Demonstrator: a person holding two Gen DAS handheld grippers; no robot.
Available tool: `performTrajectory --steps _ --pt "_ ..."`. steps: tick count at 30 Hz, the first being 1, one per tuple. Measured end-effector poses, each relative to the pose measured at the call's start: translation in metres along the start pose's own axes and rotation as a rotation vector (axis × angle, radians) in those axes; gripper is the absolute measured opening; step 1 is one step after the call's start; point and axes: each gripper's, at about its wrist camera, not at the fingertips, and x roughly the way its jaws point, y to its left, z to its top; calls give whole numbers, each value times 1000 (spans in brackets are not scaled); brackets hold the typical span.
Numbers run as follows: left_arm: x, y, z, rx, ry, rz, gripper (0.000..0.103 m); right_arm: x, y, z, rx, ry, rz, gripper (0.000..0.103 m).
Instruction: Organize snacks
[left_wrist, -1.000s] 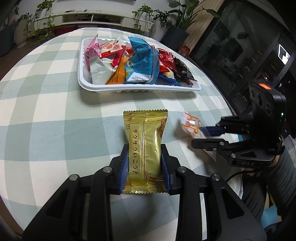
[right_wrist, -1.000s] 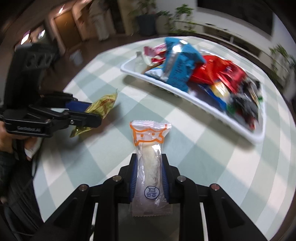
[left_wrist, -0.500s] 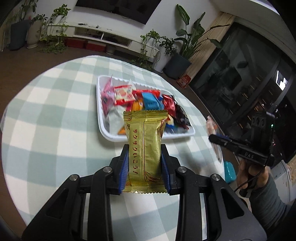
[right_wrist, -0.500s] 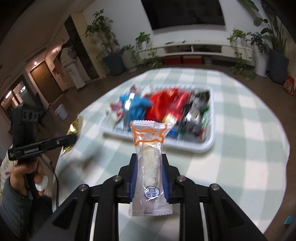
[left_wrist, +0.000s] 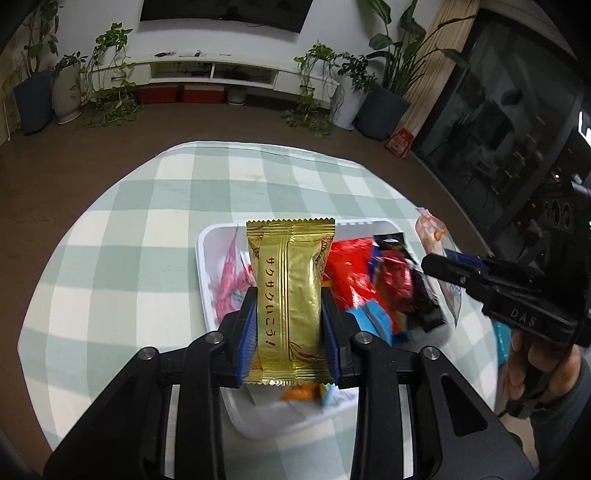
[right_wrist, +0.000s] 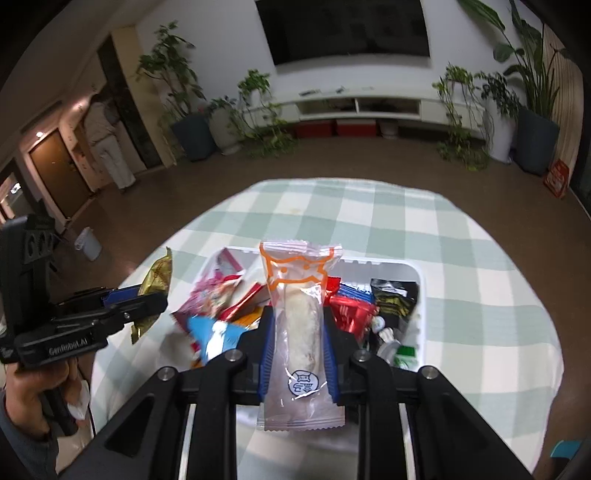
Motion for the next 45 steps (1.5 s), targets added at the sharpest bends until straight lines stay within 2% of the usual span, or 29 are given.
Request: performTrajectory --steps 3,7,15,16,17,19,23,25,29,33,35,39,43,45 --pt "17 3 7 -7 16 12 29 19 0 1 -1 20 -21 25" --pt "43 -1 1 27 59 40 29 38 -1 1 -2 44 -47 25" --pt "60 4 -4 18 52 36 30 54 5 5 -31 65 -81 27" --pt "60 4 -4 15 53 41 35 55 5 5 -32 66 -87 28" --pt "61 5 -3 15 53 55 47 55 6 5 -31 63 -90 28" --pt "58 5 -3 15 42 54 57 55 7 5 -32 60 -94 29" --pt "57 7 -4 10 37 60 57 55 9 4 -49 64 -102 33" --pt "51 6 -5 12 24 64 57 53 9 4 -47 59 -102 38" --pt "38 6 -5 6 -14 71 73 45 9 5 -35 27 -104 54" --pt "20 6 -10 0 -55 68 82 28 6 6 -9 -29 -96 74" --pt "9 4 -15 -6 -76 64 97 17 5 5 3 -58 -91 79" --pt "-22 -5 -32 4 -163 76 102 -6 5 -5 15 -105 -70 88" --pt "-55 -23 -55 41 -236 98 102 -35 -1 -28 58 -156 -53 92" --pt "-73 -39 -70 51 -271 180 102 -52 -6 -46 108 -184 -26 94"
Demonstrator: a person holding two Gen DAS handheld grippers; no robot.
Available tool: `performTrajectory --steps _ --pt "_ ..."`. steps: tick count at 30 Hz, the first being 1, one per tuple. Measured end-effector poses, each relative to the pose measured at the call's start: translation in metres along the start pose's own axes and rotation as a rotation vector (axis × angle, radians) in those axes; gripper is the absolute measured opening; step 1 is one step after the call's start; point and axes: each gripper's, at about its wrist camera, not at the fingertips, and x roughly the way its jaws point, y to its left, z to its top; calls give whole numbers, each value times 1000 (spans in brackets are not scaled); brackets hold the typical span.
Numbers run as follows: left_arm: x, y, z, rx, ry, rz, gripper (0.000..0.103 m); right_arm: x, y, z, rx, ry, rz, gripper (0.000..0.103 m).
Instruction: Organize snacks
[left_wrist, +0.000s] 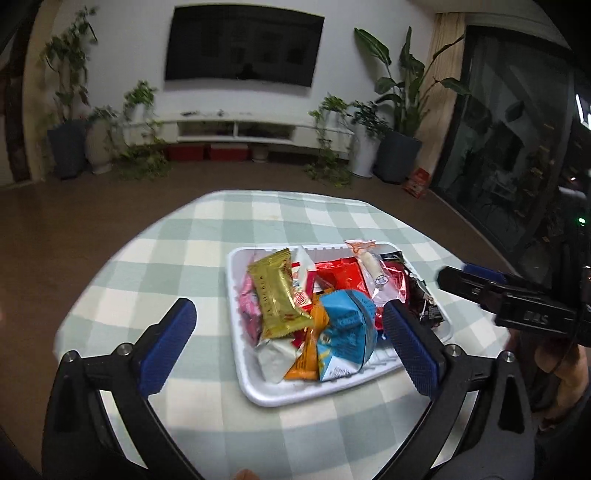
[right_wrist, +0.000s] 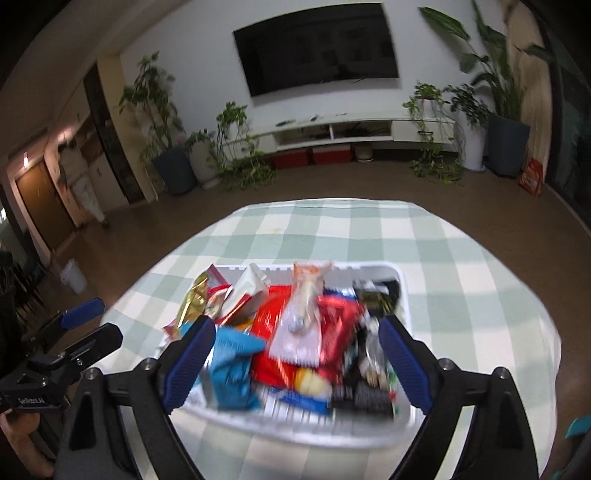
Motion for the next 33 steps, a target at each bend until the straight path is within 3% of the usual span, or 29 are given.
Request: performTrajectory --steps 2,5,7,11,14,16,22,27,33 --pt "-20 -12 -9 9 -15 85 102 -20 -5 -18 39 -26 22 96" --pt "-52 -29 -31 23 -60 154 102 -48 -6 -49 70 -59 24 97" --pt "-70 -38 -51 -22 -41 274 102 -66 -4 -70 65 -82 5 97" --pt "-87 -44 -82 -76 6 234 102 -94 1 -102 36 -144 -29 97" --pt "-94 -53 -106 -51 41 293 102 -108 4 -122 15 -183 -54 98" --pt "-101 -59 -121 -33 28 317 102 -111 4 -135 27 -181 -60 99" --pt "-119 -69 -155 -52 -12 246 102 -111 18 -150 -22 -171 -64 100" --pt "-118 -76 -158 -46 -7 250 102 -113 40 -161 -139 -205 -124 100" --pt "-109 -79 -157 -35 25 291 102 -110 34 -162 -119 -192 -173 100"
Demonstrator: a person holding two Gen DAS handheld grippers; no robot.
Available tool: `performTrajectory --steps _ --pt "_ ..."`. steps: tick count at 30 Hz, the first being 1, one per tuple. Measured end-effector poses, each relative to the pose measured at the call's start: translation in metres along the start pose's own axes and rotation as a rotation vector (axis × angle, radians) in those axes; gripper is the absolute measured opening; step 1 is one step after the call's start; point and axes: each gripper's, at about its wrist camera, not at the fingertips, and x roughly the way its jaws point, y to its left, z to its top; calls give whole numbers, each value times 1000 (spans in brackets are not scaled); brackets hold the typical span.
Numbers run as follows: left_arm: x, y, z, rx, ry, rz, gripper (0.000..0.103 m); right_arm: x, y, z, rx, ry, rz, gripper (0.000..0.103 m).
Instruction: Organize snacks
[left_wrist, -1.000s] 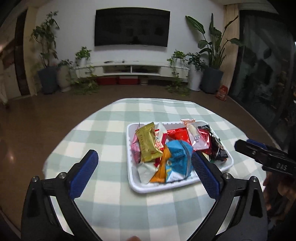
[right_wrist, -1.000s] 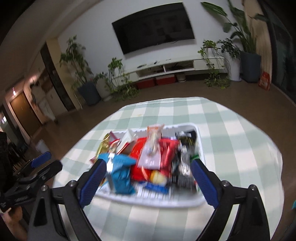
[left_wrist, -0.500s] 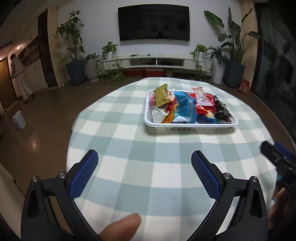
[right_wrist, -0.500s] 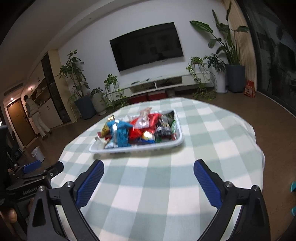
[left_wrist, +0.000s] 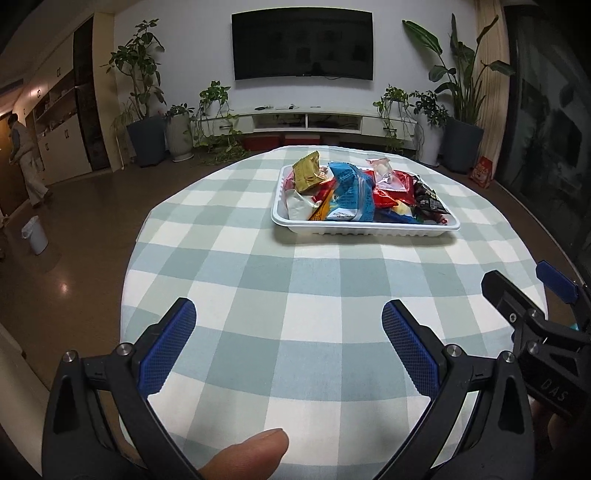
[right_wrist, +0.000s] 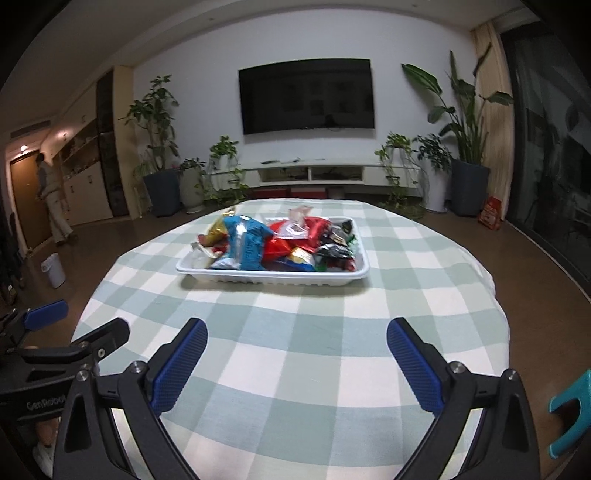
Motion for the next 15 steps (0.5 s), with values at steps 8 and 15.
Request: performTrajectory --steps 8,15 --pt "17 11 -3 -39 52 -2 102 3 -1 -4 -18 24 -53 101" --pt "23 15 -4 -47 60 2 102 6 -10 -9 22 67 -95 101"
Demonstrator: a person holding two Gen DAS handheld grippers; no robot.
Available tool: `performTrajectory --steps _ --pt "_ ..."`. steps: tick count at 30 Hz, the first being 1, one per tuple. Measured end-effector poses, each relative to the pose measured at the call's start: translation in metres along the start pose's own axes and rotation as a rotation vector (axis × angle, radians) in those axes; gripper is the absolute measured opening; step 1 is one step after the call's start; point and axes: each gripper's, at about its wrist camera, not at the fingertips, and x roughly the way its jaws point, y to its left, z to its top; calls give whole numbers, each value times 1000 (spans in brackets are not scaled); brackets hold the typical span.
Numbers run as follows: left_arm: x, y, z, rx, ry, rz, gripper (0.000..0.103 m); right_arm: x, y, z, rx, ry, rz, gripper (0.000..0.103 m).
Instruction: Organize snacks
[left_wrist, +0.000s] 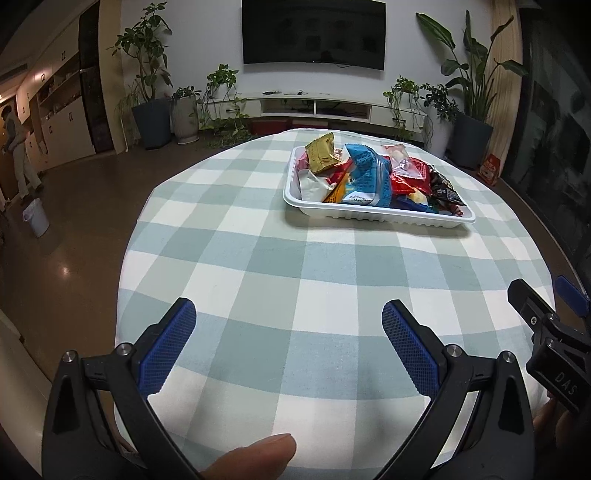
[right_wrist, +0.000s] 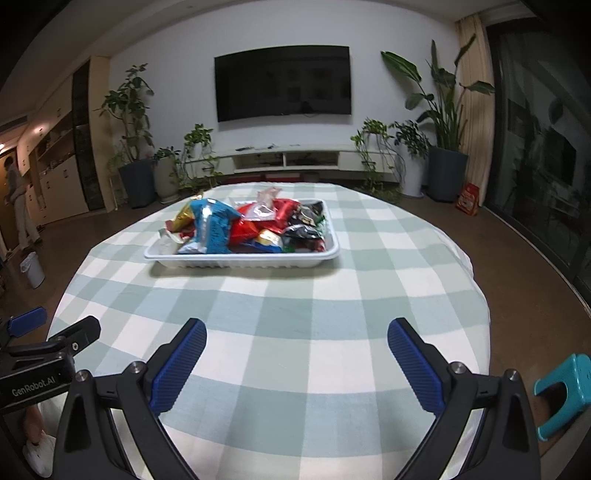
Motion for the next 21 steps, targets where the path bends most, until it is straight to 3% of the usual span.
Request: performTrajectory --steps 21 --pt "2 0 -2 -2 5 -10 102 -1 5 -7 -29 19 -20 101"
